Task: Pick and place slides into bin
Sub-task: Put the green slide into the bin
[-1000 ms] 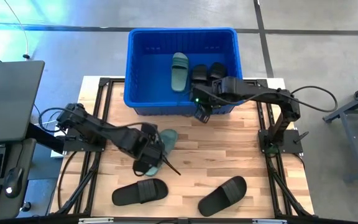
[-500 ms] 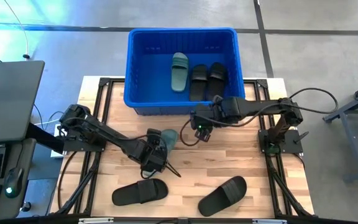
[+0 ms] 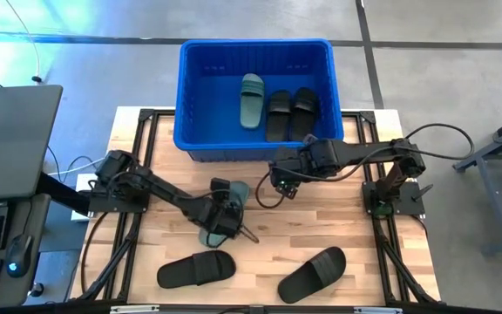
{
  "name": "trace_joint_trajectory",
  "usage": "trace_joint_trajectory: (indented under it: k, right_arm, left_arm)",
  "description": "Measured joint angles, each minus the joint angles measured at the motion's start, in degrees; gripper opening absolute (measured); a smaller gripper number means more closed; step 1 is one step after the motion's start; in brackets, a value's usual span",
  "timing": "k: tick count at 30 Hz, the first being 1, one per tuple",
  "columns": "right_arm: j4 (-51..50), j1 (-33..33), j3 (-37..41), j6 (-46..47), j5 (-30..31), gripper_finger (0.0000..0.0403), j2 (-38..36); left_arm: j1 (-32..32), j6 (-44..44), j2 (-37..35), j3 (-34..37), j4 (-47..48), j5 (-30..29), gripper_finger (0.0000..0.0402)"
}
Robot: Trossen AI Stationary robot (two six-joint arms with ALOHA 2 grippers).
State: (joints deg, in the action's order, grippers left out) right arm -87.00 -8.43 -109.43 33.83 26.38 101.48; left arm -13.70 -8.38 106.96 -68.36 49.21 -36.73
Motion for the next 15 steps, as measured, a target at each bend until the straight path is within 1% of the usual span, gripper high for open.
trace_joint_trajectory:
  k: [3, 5, 7, 9, 11, 12, 13, 15]
  right_arm:
    - [-1.13, -0.25, 0.00, 0.90, -0.35, 0.0170, 0.03]
    - [-1.60, -0.68, 0.00, 1.28, -0.42, 0.0170, -0.01]
    - [-2.07, -0.99, 0.00, 2.23, -0.21, 0.0169, 0.01]
    - [-2.74, -1.44, 0.00, 2.74, 0.13, 0.0168, -0.01]
    - [-3.00, -1.87, 0.00, 2.87, 0.32, 0.0168, -0.01]
    - [-3.01, -2.11, 0.00, 3.23, 0.57, 0.0168, -0.01]
    - [-3.04, -2.26, 0.00, 3.30, 0.73, 0.0168, -0.01]
    - [-3.02, -2.64, 0.00, 3.45, 1.11, 0.0167, -0.01]
  left_arm:
    - [2.05, -0.40, 1.20, -0.23, -1.41, 0.87, 0.0170]
    - [2.99, -0.24, 0.88, -0.24, -1.49, 1.36, 0.0155]
    - [3.43, -0.57, 0.91, -0.37, -1.13, 1.39, 0.0126]
    - [3.59, -0.69, 0.38, -1.18, 1.47, 2.03, 0.0082]
    - [3.59, -0.67, 0.31, -2.93, 3.36, 2.80, 0.0030]
    - [3.57, -0.68, 0.26, -4.07, 5.41, 3.66, 0.0016]
    - [3.39, -0.64, 0.18, -5.10, 6.92, 4.46, 0.0012]
    - [3.11, -1.05, 0.18, -7.61, 10.10, 5.52, 0.0017]
